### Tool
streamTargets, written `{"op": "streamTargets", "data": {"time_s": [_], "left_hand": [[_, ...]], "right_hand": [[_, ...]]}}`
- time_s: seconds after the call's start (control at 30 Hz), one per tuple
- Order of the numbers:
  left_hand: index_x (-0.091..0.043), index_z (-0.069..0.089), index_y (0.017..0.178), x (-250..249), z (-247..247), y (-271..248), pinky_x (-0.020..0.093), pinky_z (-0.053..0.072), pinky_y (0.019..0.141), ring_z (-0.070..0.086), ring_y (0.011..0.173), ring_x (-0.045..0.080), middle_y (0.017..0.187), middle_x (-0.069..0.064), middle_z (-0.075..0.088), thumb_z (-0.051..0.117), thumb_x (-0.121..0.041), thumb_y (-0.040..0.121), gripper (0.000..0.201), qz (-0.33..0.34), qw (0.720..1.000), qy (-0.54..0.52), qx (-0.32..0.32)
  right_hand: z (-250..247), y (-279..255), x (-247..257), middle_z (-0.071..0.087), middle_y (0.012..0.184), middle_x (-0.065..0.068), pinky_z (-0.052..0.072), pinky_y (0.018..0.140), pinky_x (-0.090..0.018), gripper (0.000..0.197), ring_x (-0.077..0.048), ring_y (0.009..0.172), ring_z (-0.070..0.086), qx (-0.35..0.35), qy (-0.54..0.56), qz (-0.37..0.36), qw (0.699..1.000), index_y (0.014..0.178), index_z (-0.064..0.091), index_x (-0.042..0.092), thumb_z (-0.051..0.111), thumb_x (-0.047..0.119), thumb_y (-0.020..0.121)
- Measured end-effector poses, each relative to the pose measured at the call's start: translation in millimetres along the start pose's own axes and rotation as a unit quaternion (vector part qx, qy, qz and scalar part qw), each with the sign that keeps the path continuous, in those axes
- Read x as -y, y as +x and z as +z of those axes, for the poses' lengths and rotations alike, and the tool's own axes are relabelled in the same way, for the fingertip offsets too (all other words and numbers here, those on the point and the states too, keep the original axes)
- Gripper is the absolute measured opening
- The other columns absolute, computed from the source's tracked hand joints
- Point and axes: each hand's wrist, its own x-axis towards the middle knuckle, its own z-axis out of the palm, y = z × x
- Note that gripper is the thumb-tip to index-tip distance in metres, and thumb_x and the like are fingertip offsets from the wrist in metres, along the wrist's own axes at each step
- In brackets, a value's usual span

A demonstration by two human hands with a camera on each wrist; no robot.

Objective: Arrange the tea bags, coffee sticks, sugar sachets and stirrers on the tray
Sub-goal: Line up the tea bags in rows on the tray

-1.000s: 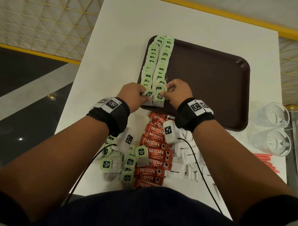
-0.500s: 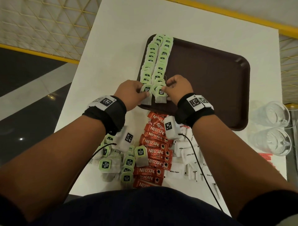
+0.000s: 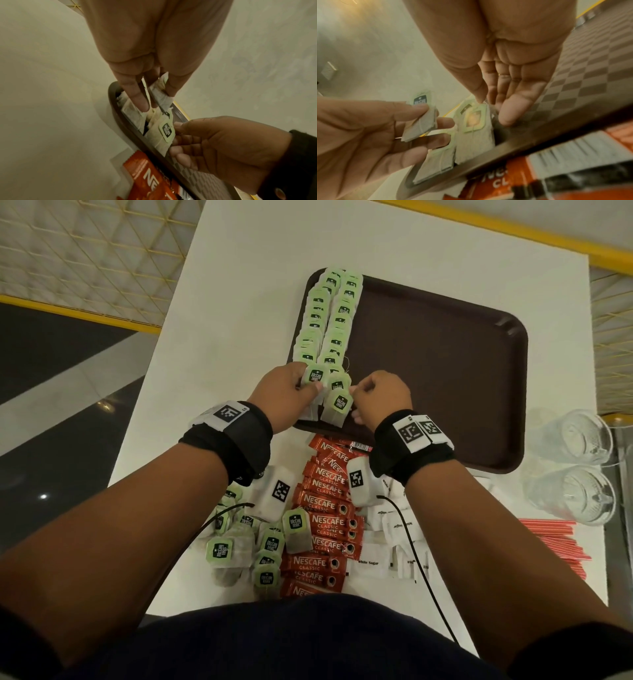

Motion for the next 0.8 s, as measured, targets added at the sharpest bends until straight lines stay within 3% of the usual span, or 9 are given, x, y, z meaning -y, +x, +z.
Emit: {"op": "streamTargets", "data": {"time_s": [0.17, 0.33, 0.47, 0.67, 0.8], "left_hand": [[-0.012, 0.061, 0.119, -1, 0, -1, 0.028, 0.048, 0.084, 0.062, 0.100, 0.016, 0.116, 0.002, 0.067, 0.052, -0.027, 0.101, 0.026, -0.006, 1.000, -0.014, 0.004], [-0.012, 0.061, 0.122, 0, -2, -3, 0.040, 0.053, 0.092, 0.064, 0.103, 0.020, 0.116, 0.004, 0.068, 0.052, -0.026, 0.101, 0.027, -0.017, 0.999, -0.031, 0.001], [-0.015, 0.060, 0.125, -2, 0, -4, 0.037, 0.051, 0.095, 0.063, 0.107, 0.018, 0.121, 0.002, 0.067, 0.051, -0.025, 0.101, 0.027, -0.019, 0.999, -0.046, 0.009], [-0.014, 0.060, 0.124, -1, -1, -6, 0.039, 0.053, 0.094, 0.063, 0.105, 0.018, 0.120, 0.002, 0.067, 0.051, -0.025, 0.101, 0.027, -0.025, 0.999, -0.047, 0.002], [-0.010, 0.059, 0.123, 2, -3, -7, 0.044, 0.054, 0.093, 0.063, 0.106, 0.023, 0.120, 0.006, 0.066, 0.049, -0.025, 0.102, 0.029, -0.049, 0.997, -0.051, 0.004]], "right_hand": [[0, -10, 3, 0.070, 0.086, -0.010, 0.057, 0.080, -0.048, 0.022, -0.028, 0.082, 0.069, 0.041, -0.024, -0.025, 0.999, 0.084, 0.069, 0.009, 0.057, 0.025, 0.092], [-3, -14, 1, 0.071, 0.082, -0.017, 0.057, 0.076, -0.051, 0.035, -0.034, 0.077, 0.068, 0.045, -0.013, -0.018, 0.999, 0.084, 0.070, 0.000, 0.055, 0.030, 0.093], [-3, -19, 5, 0.071, 0.087, -0.019, 0.056, 0.077, -0.052, 0.031, -0.035, 0.081, 0.068, 0.067, -0.017, -0.033, 0.997, 0.088, 0.069, -0.001, 0.052, 0.024, 0.092], [-3, -17, 5, 0.074, 0.079, -0.005, 0.061, 0.076, -0.040, 0.013, -0.018, 0.066, 0.073, 0.024, 0.061, 0.012, 0.998, 0.082, 0.059, 0.018, 0.054, 0.021, 0.094], [4, -16, 7, 0.071, 0.089, -0.002, 0.061, 0.076, -0.039, 0.010, -0.015, 0.066, 0.073, 0.028, 0.055, -0.016, 0.998, 0.095, 0.062, 0.015, 0.061, 0.025, 0.093]]}}
